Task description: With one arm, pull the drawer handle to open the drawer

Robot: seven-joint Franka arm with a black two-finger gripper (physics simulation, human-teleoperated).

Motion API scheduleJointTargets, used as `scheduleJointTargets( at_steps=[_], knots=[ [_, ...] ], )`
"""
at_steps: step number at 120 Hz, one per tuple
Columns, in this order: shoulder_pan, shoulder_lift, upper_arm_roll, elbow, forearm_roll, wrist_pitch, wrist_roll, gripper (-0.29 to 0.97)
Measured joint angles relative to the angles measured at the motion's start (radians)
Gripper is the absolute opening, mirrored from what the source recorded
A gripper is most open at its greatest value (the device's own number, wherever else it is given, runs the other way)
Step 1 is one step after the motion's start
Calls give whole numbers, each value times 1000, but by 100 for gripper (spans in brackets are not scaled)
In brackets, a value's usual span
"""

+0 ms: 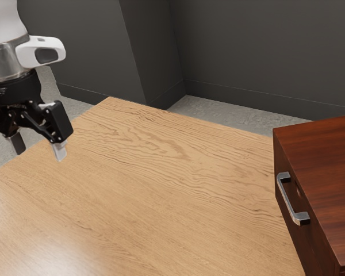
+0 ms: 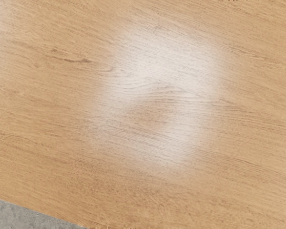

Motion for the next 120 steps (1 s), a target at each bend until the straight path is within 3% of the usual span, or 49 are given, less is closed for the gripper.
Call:
scheduleJointTargets(
  at_steps=[21, 53, 63, 103, 120],
  knots=[
    [2, 21, -39, -14, -6, 10, -135, 68],
    [0, 139, -155, 17, -62, 74, -347, 68],
    [0, 220, -175, 75, -74, 96, -412, 68],
    [-4, 404, -284, 169, -87, 205, -614, 68],
    [-14, 424, -300, 180, -87, 264, -673, 68]
  ],
)
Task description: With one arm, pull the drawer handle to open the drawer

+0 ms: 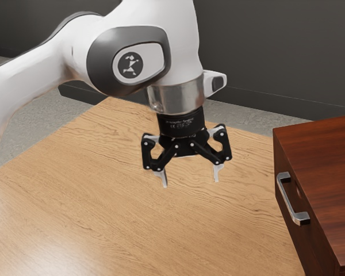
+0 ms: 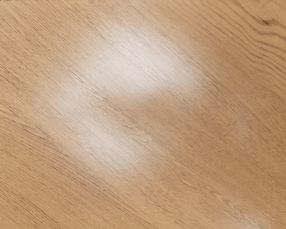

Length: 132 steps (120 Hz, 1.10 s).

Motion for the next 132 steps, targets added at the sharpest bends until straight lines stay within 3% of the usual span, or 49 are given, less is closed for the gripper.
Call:
scheduleJointTargets(
  at_steps=[69, 132],
  knots=[
    [-63, 43, -1, -14, 11, 186, -131, 68],
    [-120, 65, 4, -115, 7, 440, -158, 65]
  ],
)
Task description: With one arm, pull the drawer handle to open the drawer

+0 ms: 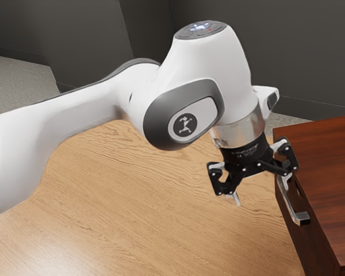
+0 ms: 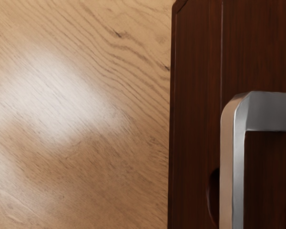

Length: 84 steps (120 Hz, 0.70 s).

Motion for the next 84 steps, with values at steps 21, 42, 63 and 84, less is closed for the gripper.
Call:
scheduleJointTargets(
  at_steps=[21, 42, 63, 84],
  knots=[
    [-1, -10, 8, -40, -11, 47, -3, 52],
    [-11, -12, 10, -54, -35, 92, -5, 46],
    [-12, -11, 10, -57, -52, 117, -6, 43],
    [-12, -10, 12, -67, -57, 128, -7, 42]
  ],
)
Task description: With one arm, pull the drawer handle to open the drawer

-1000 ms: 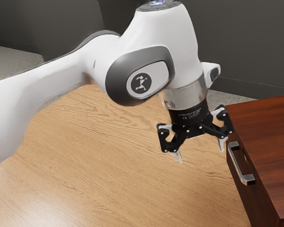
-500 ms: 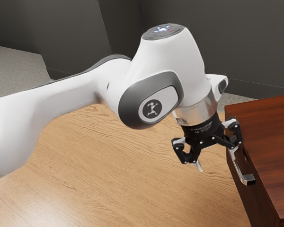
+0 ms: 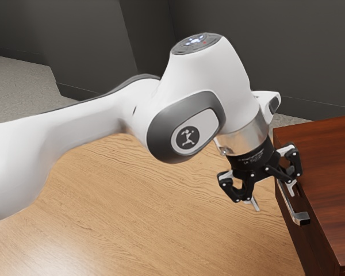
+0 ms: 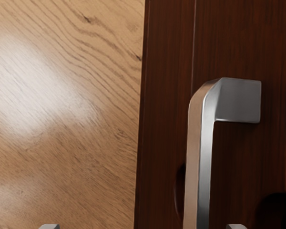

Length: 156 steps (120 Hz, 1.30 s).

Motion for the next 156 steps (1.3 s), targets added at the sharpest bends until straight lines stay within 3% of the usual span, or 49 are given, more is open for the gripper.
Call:
scheduleJointTargets(
  at_steps=[58, 156],
  knots=[
    [-5, -3, 1, -28, -2, 18, -1, 35],
    [12, -118, 58, -168, -44, 21, 51, 32]
  ],
)
